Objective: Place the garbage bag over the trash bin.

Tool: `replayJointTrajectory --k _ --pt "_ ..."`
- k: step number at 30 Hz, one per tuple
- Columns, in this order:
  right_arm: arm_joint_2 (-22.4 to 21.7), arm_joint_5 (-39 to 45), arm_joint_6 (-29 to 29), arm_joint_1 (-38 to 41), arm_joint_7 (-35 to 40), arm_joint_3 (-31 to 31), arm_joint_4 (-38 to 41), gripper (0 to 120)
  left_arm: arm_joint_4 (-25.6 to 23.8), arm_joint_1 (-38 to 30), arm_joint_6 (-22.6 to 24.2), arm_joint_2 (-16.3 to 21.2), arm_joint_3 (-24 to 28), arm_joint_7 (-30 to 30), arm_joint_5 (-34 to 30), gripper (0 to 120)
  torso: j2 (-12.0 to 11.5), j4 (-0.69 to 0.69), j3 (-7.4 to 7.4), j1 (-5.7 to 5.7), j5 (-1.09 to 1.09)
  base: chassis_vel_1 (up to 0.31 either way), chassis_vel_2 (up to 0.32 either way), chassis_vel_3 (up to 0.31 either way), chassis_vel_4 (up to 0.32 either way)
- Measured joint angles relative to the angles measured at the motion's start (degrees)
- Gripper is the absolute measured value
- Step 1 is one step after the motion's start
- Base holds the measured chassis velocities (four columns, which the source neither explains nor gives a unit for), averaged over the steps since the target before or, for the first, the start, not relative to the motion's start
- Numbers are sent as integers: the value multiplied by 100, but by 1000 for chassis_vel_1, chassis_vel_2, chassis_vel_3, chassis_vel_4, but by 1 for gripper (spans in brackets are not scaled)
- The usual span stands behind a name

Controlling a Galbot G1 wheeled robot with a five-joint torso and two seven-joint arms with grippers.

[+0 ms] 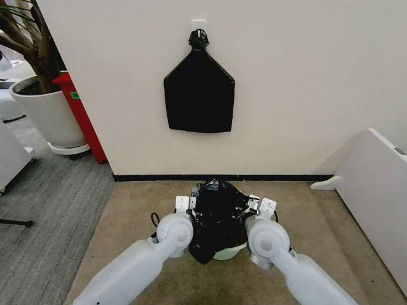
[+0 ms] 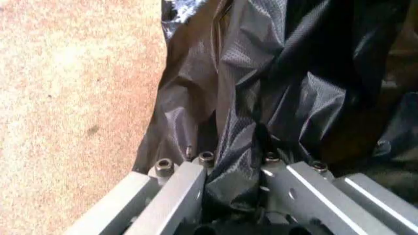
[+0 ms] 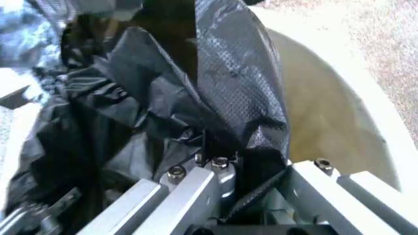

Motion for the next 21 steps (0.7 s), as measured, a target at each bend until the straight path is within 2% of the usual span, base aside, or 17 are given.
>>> replayJointTrajectory --k 13,21 --pt "-109 -47 -7 -114 -20 146 467 0 -421 44 -447 227 -59 37 343 1 -2 1 2 0 1 0 0 0 0" --pt "-245 -450 -64 -200 -627 547 832 0 -777 -159 -896 439 -218 495 754 1 -2 0 1 0 0 0 0 0 0"
